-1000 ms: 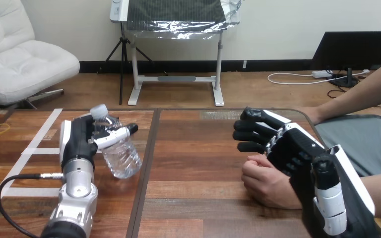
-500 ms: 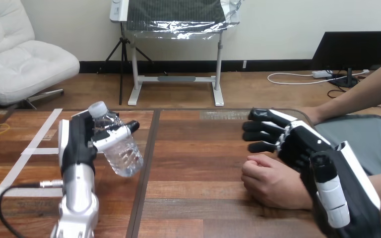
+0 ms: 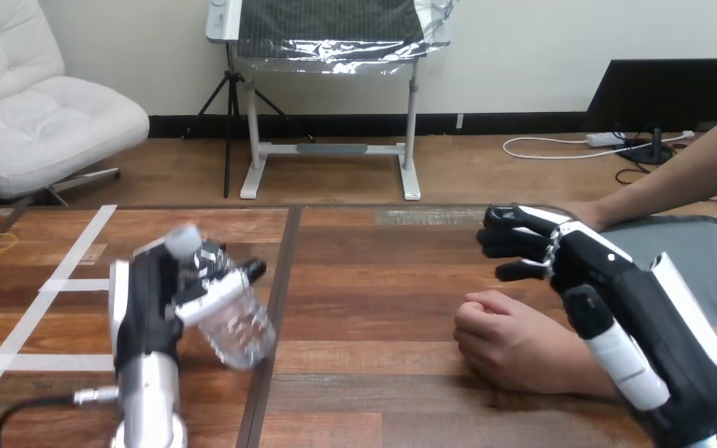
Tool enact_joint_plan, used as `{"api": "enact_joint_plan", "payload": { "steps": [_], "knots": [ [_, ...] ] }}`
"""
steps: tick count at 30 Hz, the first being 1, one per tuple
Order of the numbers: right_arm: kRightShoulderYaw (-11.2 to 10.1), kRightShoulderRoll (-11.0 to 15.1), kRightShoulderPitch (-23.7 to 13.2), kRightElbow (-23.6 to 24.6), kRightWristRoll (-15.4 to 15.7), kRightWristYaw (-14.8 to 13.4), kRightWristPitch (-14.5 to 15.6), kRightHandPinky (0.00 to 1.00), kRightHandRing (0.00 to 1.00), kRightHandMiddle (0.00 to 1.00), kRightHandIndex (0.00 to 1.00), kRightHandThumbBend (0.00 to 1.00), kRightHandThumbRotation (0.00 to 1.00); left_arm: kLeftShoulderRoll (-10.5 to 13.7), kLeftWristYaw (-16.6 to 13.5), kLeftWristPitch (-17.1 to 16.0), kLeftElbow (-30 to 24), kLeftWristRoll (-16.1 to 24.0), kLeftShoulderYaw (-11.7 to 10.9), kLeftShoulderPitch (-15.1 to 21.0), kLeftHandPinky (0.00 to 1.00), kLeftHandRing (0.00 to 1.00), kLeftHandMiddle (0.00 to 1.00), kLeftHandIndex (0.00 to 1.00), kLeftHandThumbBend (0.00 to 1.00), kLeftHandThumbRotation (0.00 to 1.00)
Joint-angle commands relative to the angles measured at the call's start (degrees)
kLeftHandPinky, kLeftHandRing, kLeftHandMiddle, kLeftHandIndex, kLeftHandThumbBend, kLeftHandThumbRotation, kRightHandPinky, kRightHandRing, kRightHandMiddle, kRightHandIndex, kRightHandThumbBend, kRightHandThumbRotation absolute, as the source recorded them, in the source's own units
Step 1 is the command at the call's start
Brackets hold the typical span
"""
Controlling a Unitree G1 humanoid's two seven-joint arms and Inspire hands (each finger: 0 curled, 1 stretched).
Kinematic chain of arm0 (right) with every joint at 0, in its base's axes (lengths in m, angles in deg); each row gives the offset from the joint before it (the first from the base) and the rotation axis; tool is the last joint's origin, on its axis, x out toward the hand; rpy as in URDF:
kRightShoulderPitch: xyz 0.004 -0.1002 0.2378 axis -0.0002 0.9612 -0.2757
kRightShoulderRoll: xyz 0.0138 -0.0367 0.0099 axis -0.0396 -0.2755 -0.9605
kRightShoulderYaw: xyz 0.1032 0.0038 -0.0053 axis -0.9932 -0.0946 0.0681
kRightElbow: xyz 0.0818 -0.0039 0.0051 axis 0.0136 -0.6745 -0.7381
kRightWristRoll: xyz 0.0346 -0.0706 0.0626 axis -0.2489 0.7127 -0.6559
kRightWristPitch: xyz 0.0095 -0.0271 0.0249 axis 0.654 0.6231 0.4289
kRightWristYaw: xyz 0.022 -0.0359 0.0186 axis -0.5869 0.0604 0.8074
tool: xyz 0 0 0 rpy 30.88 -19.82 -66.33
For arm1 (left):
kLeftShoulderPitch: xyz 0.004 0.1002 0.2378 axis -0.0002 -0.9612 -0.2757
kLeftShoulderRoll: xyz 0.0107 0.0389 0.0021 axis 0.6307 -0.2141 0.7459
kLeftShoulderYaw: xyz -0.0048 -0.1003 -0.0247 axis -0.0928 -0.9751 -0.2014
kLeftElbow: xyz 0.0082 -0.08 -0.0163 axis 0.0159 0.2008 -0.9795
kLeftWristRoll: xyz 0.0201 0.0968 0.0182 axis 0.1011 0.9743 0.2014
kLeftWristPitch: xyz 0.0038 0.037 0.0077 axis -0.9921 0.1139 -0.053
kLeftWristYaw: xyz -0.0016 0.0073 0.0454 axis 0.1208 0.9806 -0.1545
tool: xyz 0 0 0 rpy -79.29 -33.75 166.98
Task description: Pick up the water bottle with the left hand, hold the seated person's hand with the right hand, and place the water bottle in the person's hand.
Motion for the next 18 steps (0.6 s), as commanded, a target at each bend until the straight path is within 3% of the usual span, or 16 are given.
{"api": "enact_joint_plan", "payload": {
  "steps": [1, 10, 18],
  "knots": [
    [-5.42, 4.90, -13.96, -5.48, 3.63, -2.75, -1.12, 0.71, 0.78, 0.78, 0.79, 0.80, 0.91, 0.80, 0.97, -3.04, -24.28, 3.23, 2.23, 0.15, 0.26, 0.32, 0.37, 0.41, 0.70, 0.00],
    [-6.23, 9.10, -18.54, -10.54, 8.03, -3.29, -2.40, 0.70, 0.78, 0.79, 0.81, 0.83, 0.87, 0.89, 3.12, -2.75, -30.64, 3.39, 2.46, -2.33, 0.26, 0.33, 0.38, 0.40, 0.70, 0.00],
    [-6.10, 14.31, -21.37, -11.91, 14.14, -3.31, 0.62, 0.71, 0.82, 0.85, 0.85, 0.91, 0.81, 1.09, 5.22, -1.20, -36.85, 3.67, 2.93, -4.60, 0.26, 0.32, 0.37, 0.40, 0.69, 0.00]
  ]
}}
